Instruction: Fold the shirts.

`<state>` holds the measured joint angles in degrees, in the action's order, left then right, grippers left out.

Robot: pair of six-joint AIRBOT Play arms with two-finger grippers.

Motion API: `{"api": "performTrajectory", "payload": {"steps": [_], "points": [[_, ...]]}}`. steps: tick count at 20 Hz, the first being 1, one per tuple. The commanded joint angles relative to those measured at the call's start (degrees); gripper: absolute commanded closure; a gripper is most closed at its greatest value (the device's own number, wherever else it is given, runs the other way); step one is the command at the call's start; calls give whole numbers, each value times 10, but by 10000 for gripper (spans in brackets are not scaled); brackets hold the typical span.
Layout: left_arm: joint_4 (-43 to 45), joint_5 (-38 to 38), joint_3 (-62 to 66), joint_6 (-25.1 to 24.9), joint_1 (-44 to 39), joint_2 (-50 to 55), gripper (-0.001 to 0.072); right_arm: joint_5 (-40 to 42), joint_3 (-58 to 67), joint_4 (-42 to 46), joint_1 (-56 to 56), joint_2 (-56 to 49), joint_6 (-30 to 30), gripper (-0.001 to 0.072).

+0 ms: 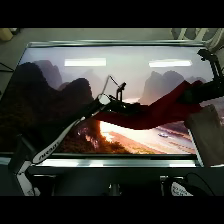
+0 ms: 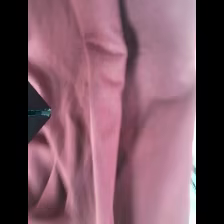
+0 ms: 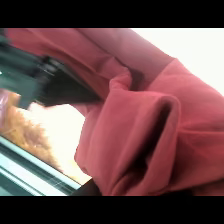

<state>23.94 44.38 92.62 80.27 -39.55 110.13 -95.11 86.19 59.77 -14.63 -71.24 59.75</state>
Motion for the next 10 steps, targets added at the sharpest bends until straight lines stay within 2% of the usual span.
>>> {"api": "performTrajectory", "payload": {"steps": [1, 3, 5, 10], "points": [[119, 68, 2, -3, 79, -68, 690, 30, 0, 9, 35, -32, 5, 697], [211, 88, 2, 19, 144, -145, 690, 64, 0, 5, 94, -63, 9, 697], [260, 103, 2, 29, 210, -225, 689, 110, 0, -9, 161, -104, 22, 697], [267, 145, 2, 29, 324, -390, 687, 240, 0, -76, 301, -241, 42, 695]]}}
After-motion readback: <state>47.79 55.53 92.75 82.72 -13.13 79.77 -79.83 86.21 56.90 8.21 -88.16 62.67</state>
